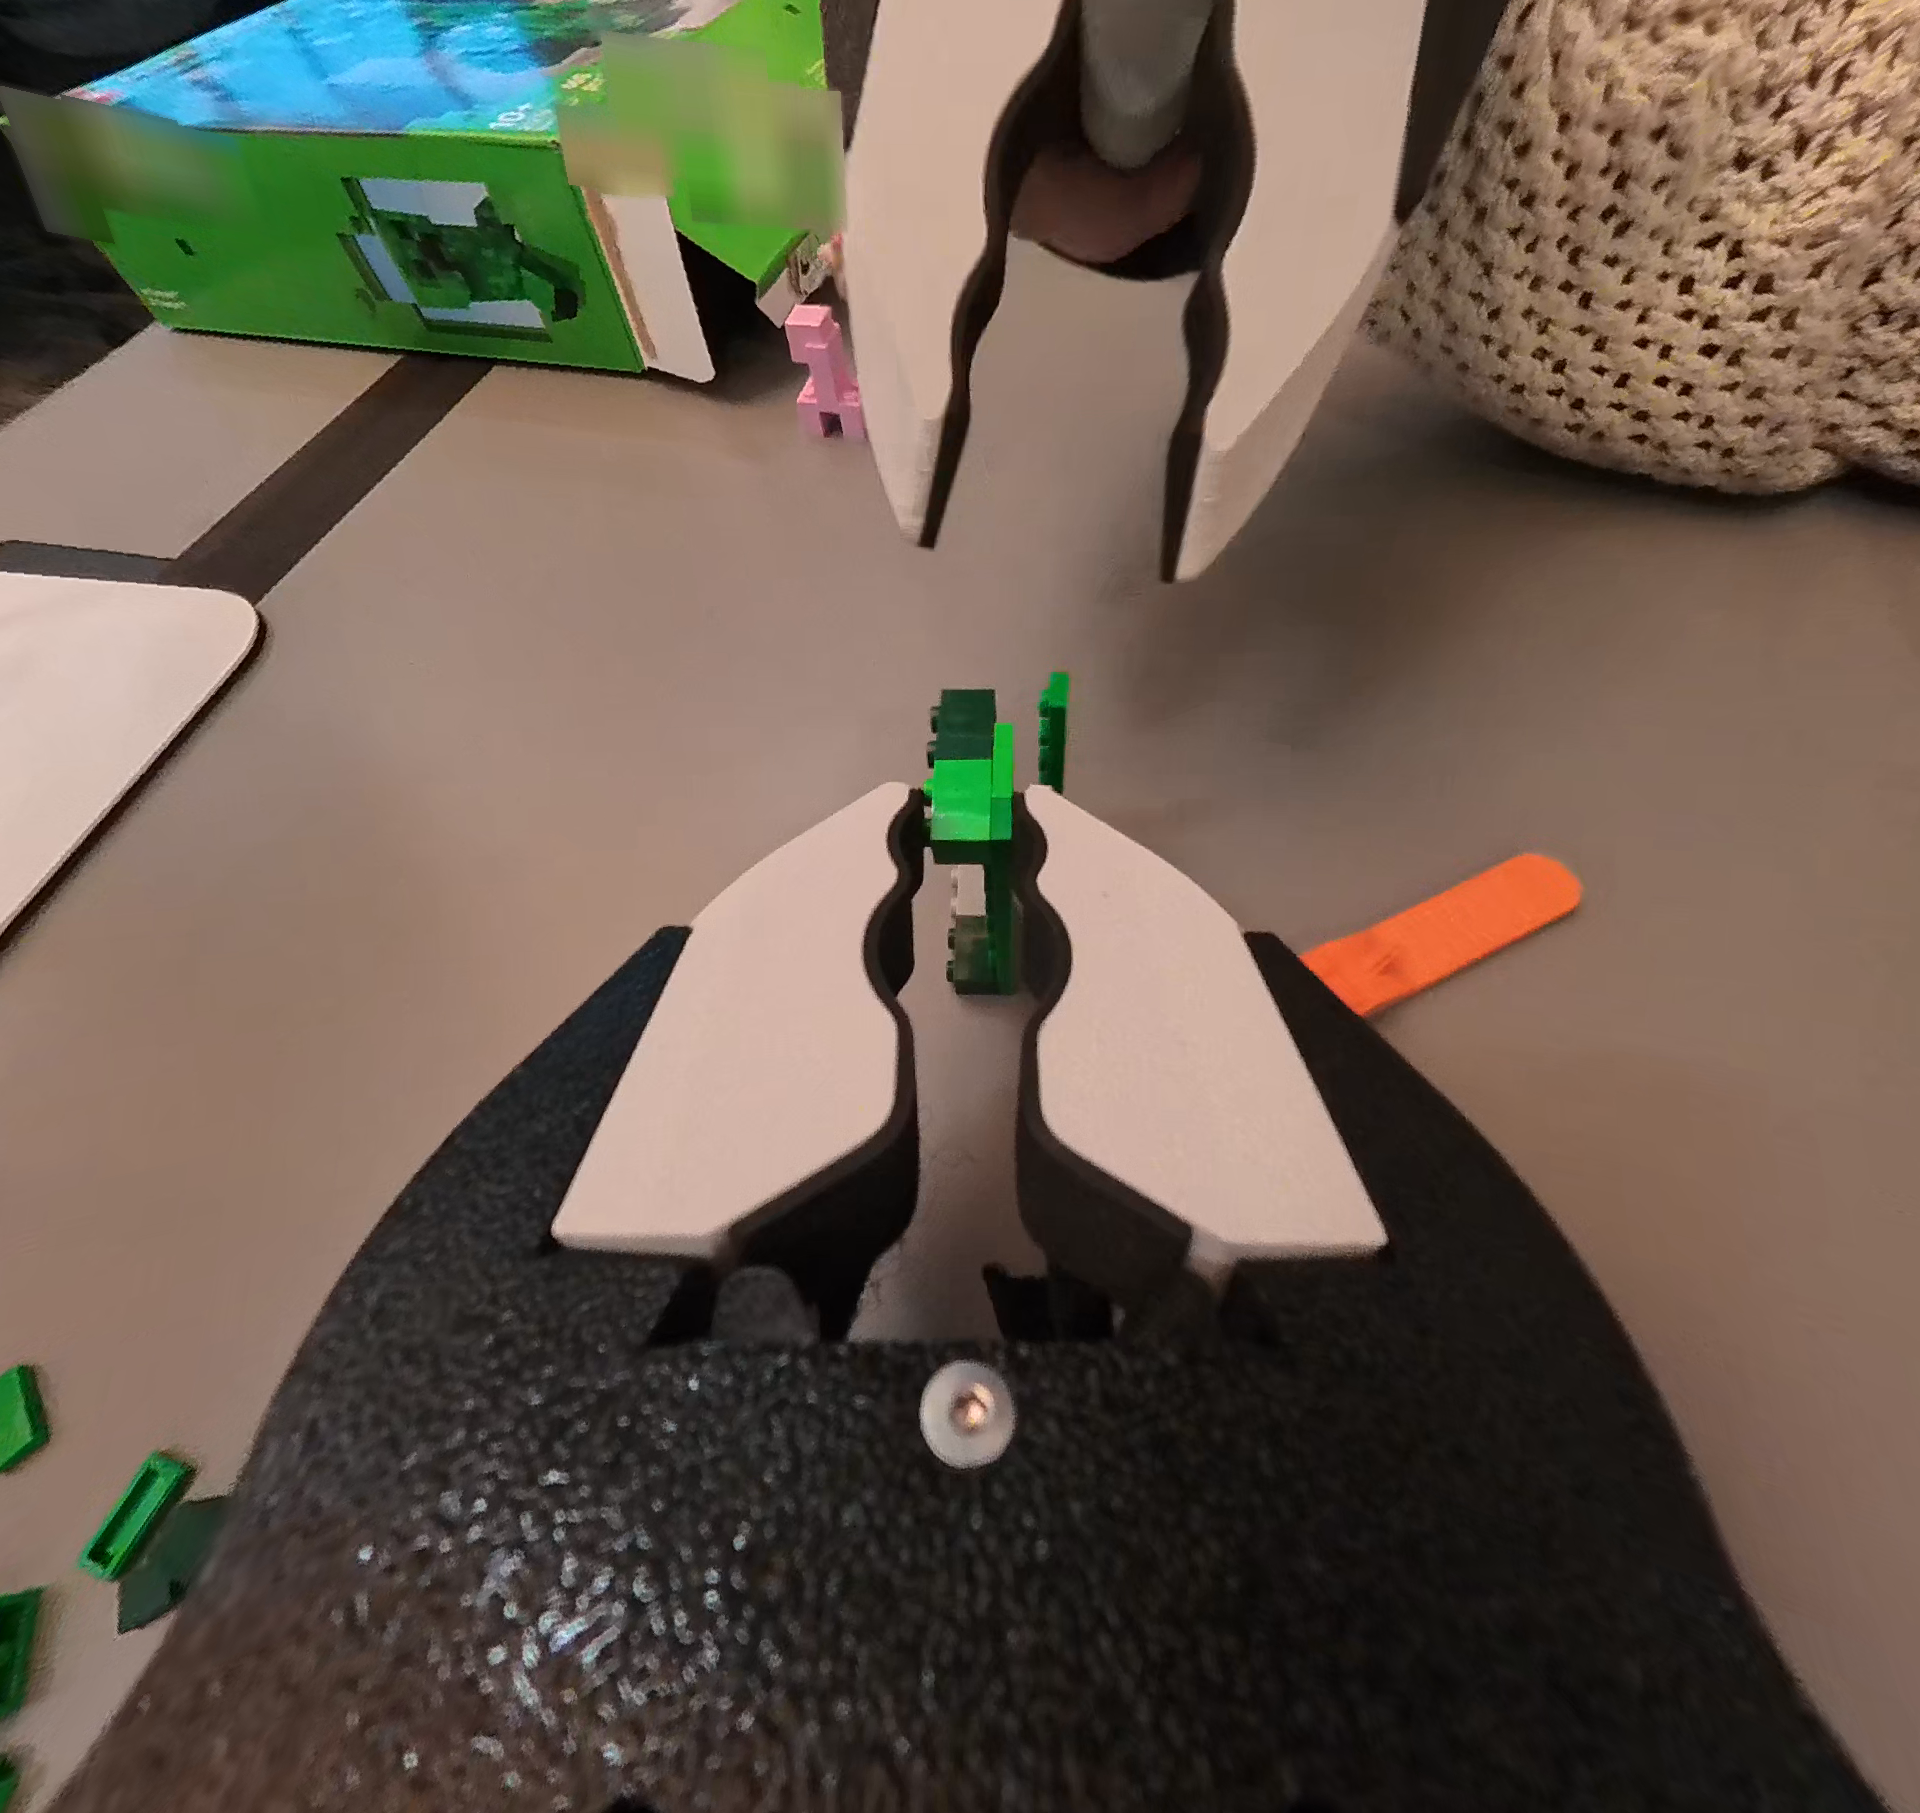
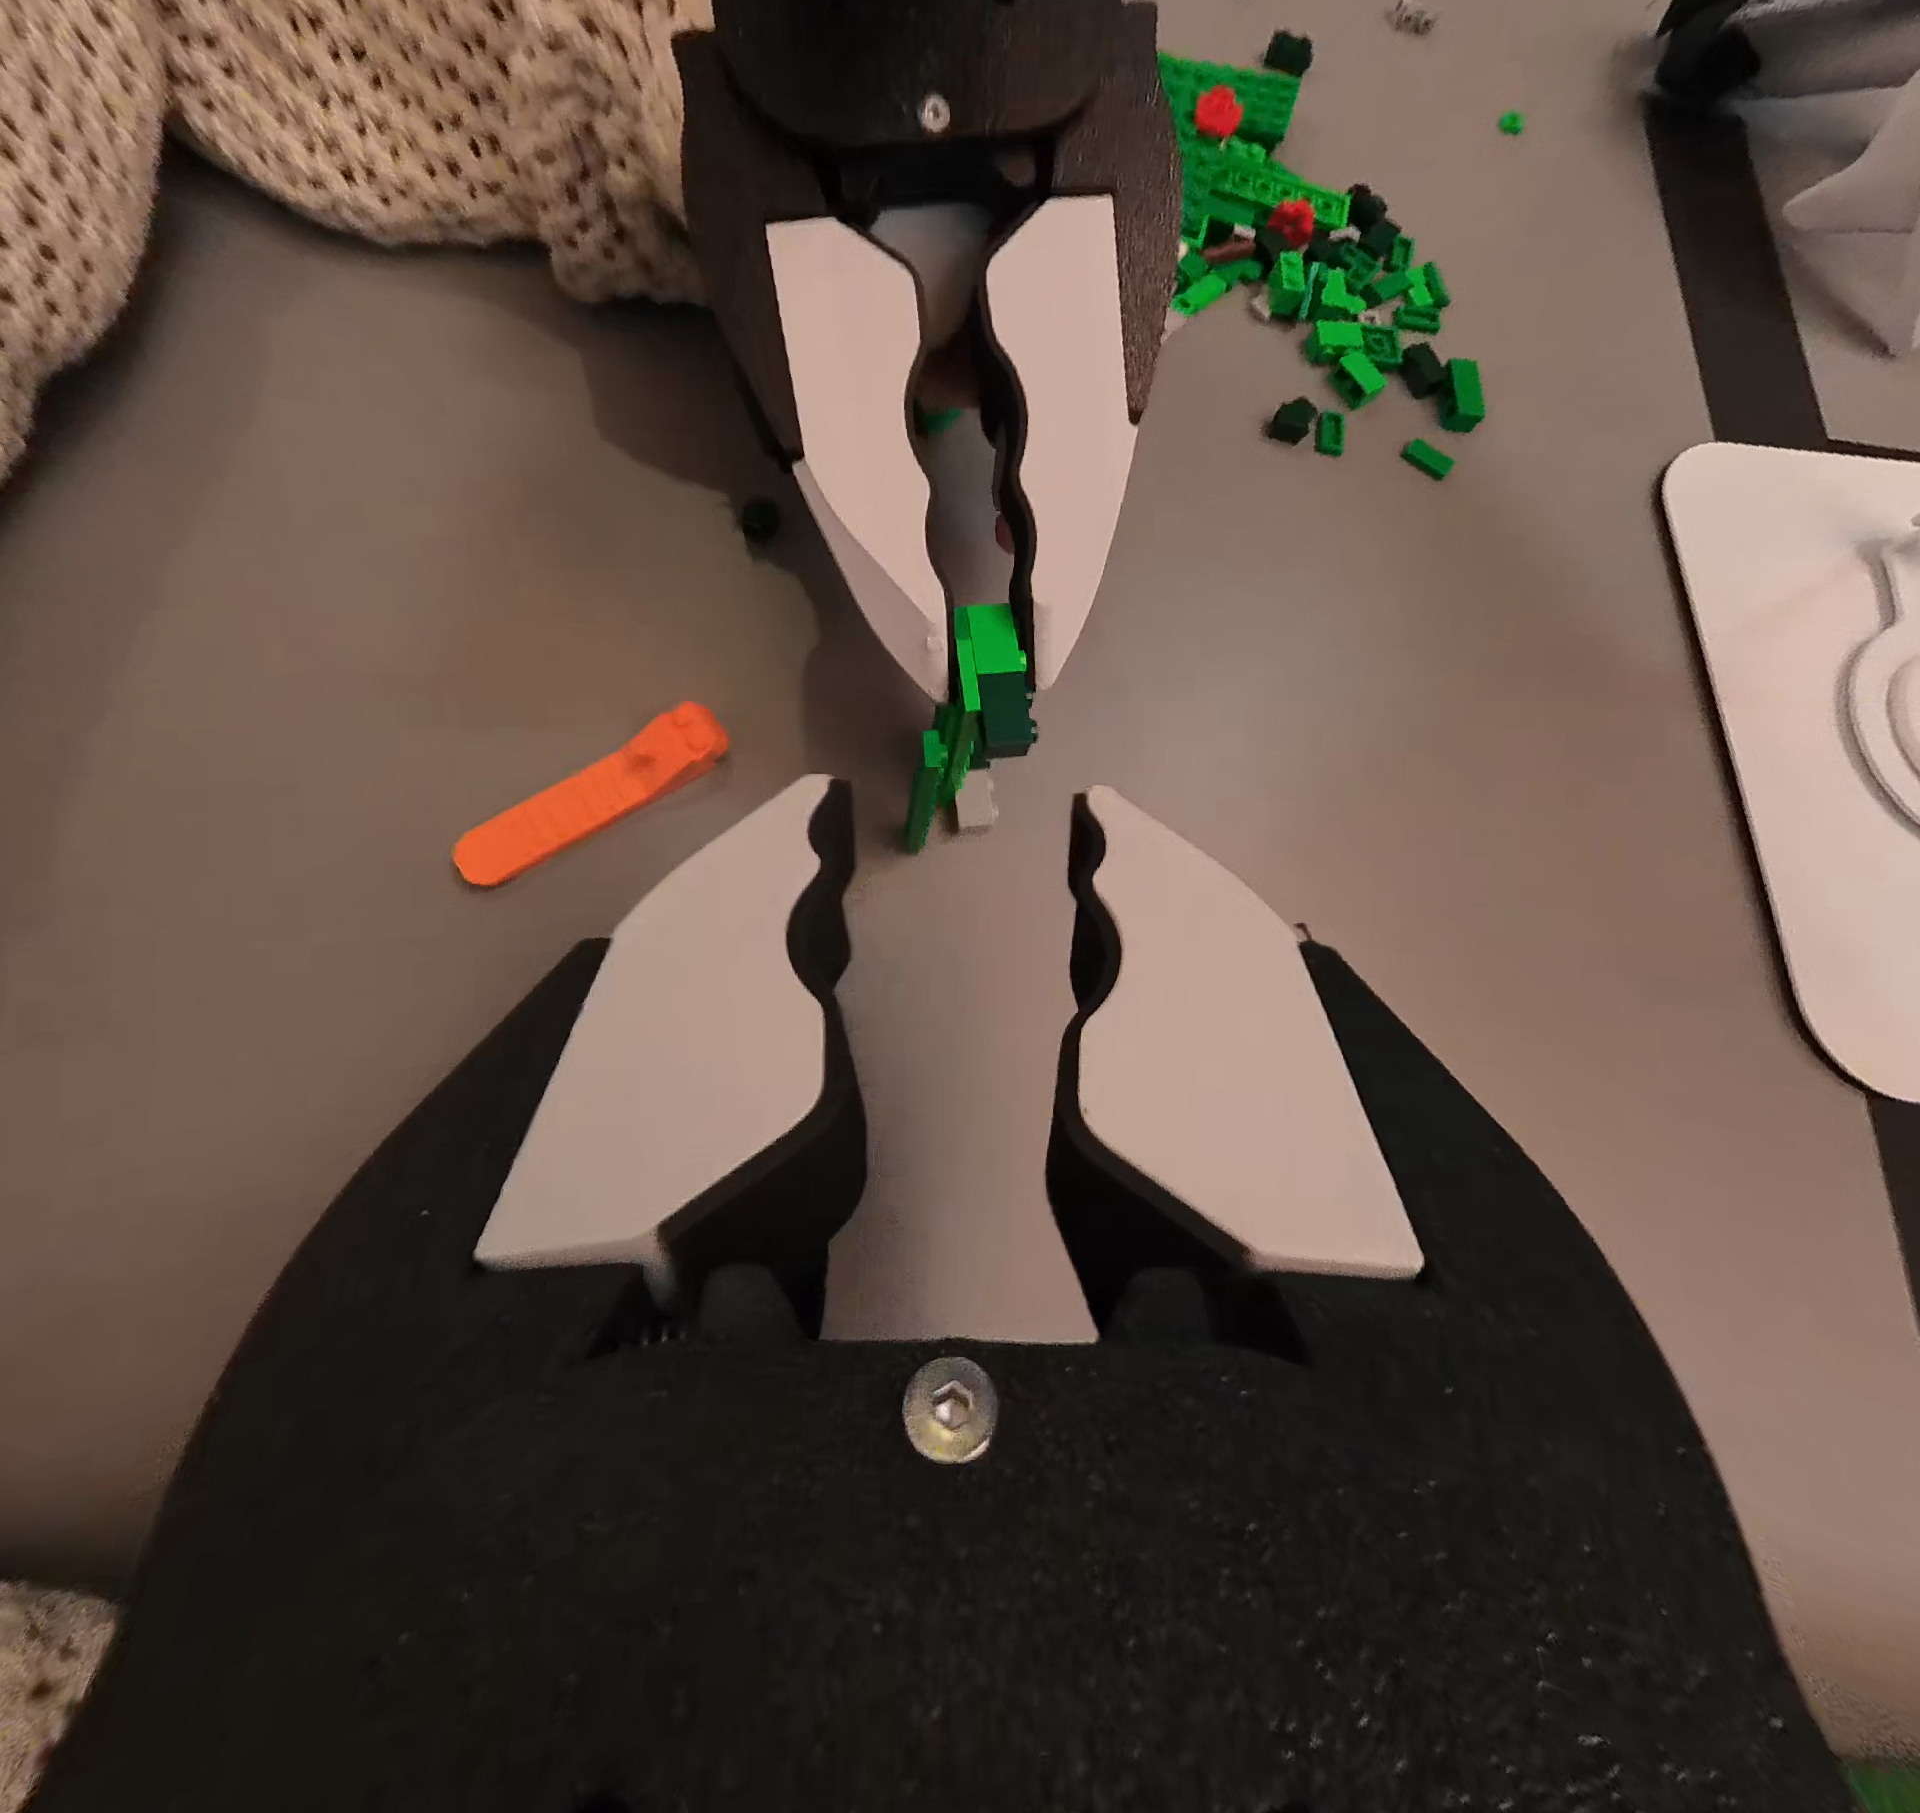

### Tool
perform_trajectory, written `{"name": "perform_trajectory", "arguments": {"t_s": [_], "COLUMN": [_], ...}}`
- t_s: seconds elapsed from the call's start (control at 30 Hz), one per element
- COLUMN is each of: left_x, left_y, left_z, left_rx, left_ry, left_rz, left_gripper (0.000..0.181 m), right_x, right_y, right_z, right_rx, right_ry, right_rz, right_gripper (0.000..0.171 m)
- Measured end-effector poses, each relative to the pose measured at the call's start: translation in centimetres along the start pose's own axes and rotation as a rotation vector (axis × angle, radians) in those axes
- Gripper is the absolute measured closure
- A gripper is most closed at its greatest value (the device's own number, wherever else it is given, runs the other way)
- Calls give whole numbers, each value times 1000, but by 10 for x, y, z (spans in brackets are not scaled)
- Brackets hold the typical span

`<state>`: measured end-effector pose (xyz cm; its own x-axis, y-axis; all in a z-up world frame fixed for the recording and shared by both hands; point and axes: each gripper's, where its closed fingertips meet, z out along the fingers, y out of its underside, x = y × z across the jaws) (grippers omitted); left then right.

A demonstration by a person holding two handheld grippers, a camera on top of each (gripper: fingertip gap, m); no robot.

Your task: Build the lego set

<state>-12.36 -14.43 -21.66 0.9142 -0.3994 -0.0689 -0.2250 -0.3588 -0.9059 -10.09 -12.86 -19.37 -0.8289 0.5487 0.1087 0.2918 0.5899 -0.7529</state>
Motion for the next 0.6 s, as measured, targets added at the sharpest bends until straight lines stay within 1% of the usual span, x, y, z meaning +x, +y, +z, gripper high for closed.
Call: {"name": "perform_trajectory", "arguments": {"t_s": [0.07, 0.17, 0.33, 0.6], "left_x": [1, 1, 2, 3], "left_y": [0, 0, -1, -2], "left_z": [0, 0, 1, 2], "left_rx": [1, 3, 9, 14], "left_ry": [2, 3, 5, 9], "left_rz": [0, -2, -1, -3], "left_gripper": [166, 166, 166, 166], "right_x": [-1, -2, -3, -2], "right_y": [0, 2, -1, 0], "right_z": [3, 10, 18, 22], "right_rx": [31, 67, 153, 194], "right_ry": [5, 26, 41, 12], "right_rz": [15, 11, 21, 56], "right_gripper": [123, 116, 117, 122]}}
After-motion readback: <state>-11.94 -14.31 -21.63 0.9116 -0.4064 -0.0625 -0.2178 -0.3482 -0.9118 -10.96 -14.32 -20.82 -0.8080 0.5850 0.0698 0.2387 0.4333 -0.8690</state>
